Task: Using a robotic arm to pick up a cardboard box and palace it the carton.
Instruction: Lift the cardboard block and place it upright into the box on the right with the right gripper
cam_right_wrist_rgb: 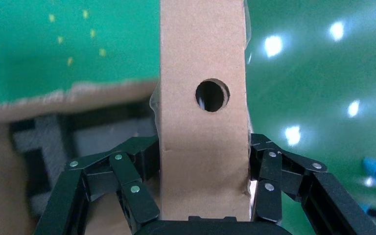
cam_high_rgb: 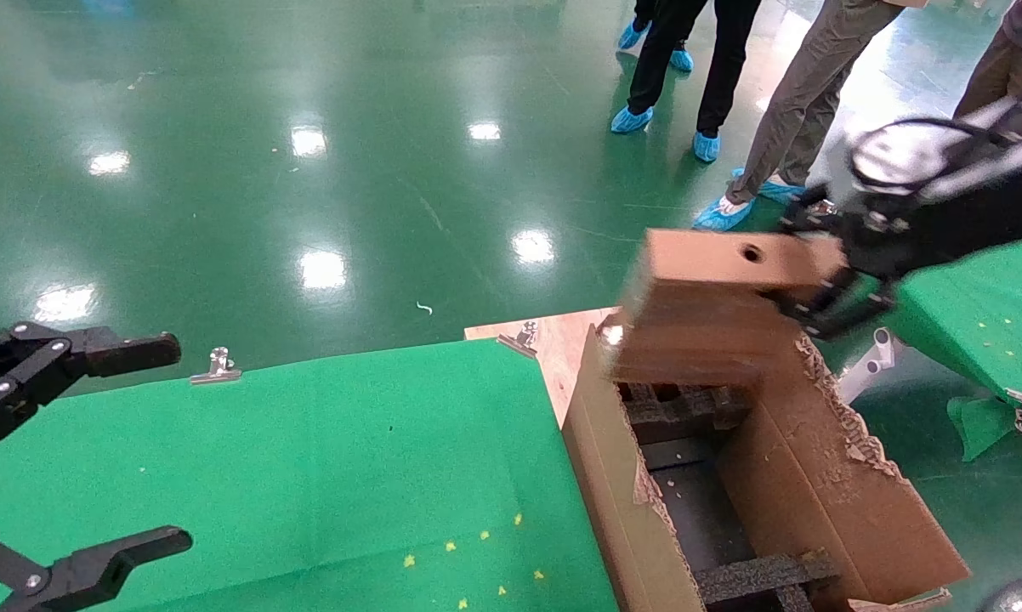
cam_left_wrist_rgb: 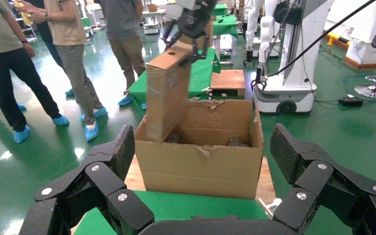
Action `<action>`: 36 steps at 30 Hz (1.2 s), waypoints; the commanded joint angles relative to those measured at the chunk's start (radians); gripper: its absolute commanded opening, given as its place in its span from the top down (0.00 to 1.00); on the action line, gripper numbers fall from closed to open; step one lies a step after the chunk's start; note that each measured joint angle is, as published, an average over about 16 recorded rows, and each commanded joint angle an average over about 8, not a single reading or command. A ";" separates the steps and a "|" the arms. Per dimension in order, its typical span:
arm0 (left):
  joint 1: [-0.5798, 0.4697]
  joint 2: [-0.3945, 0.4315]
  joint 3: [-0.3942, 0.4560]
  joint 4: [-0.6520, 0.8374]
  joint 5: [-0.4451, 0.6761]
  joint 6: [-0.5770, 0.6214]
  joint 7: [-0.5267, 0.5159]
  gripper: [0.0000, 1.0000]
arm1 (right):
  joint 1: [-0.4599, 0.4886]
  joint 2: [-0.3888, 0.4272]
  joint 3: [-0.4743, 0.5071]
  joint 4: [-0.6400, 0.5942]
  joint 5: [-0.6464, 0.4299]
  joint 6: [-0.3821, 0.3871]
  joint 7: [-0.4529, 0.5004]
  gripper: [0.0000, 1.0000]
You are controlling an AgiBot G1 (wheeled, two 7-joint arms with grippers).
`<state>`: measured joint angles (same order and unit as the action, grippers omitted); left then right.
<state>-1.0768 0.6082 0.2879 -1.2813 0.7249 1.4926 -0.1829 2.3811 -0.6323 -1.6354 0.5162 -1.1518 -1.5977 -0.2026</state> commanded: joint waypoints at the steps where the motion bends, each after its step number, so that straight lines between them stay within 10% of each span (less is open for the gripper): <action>1: 0.000 0.000 0.000 0.000 0.000 0.000 0.000 0.00 | 0.016 0.030 -0.036 -0.005 -0.004 0.001 0.001 1.00; 26: 0.000 0.000 0.001 0.000 -0.001 -0.001 0.001 0.00 | -0.010 0.068 -0.157 -0.093 0.036 0.023 -0.020 1.00; 36: 0.000 -0.001 0.002 0.001 -0.001 -0.001 0.001 0.00 | -0.078 0.121 -0.159 -0.058 0.087 0.119 0.223 1.00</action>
<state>-1.0773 0.6077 0.2898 -1.2803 0.7238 1.4918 -0.1819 2.3047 -0.5065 -1.7972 0.4765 -1.0653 -1.4872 0.0293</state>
